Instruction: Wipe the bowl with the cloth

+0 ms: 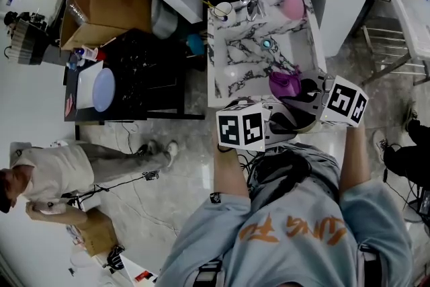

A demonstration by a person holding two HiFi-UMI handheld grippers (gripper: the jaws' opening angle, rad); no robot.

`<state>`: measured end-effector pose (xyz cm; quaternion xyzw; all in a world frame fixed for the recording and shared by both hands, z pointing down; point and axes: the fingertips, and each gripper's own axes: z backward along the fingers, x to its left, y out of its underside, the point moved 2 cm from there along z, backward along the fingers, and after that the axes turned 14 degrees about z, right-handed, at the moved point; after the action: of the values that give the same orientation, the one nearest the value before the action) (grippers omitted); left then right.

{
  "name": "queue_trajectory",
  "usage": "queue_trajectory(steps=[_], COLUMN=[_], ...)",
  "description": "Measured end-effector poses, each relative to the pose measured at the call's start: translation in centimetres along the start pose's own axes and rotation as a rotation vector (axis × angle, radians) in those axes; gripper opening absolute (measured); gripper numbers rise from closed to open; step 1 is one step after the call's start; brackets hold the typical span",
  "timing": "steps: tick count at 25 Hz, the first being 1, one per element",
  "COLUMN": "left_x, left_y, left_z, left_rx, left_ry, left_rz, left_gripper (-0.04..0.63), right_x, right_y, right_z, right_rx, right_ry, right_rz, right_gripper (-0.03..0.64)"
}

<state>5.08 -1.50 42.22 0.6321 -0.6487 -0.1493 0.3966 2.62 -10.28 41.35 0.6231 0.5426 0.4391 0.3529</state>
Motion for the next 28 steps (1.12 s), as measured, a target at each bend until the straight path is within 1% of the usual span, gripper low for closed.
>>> queue_trajectory(steps=[3, 8, 12, 15, 18, 22, 25, 28], left_x=[0.2, 0.3, 1.1, 1.9, 2.8, 3.9, 4.6, 5.6], left_y=[0.4, 0.8, 2.2, 3.1, 3.3, 3.6, 3.6, 3.2], left_z=[0.4, 0.9, 0.7, 1.2, 1.9, 2.6, 3.0, 3.2], left_rx=[0.009, 0.002, 0.068, 0.079, 0.048, 0.017, -0.001, -0.022], left_ry=[-0.016, -0.028, -0.069, -0.117, -0.175, -0.252, -0.307, -0.365], left_rz=[0.016, 0.029, 0.073, 0.102, 0.112, 0.114, 0.110, 0.102], left_gripper=[0.032, 0.032, 0.032, 0.032, 0.033, 0.034, 0.034, 0.034], right_x=[0.9, 1.8, 2.4, 2.5, 1.9, 1.0, 0.2, -1.1], right_y=[0.2, 0.7, 1.1, 1.3, 1.0, 0.2, -0.5, -1.3], right_z=[-0.2, -0.1, 0.2, 0.7, 1.1, 1.8, 2.6, 3.5], right_rx=[0.017, 0.038, 0.058, 0.040, -0.002, -0.056, -0.112, -0.171], right_ry=[-0.059, -0.120, -0.166, -0.173, -0.151, -0.085, -0.016, 0.081], right_rz=[0.001, -0.017, -0.028, -0.046, -0.056, -0.059, -0.061, -0.069], right_gripper=[0.081, 0.081, 0.081, 0.081, 0.081, 0.081, 0.081, 0.081])
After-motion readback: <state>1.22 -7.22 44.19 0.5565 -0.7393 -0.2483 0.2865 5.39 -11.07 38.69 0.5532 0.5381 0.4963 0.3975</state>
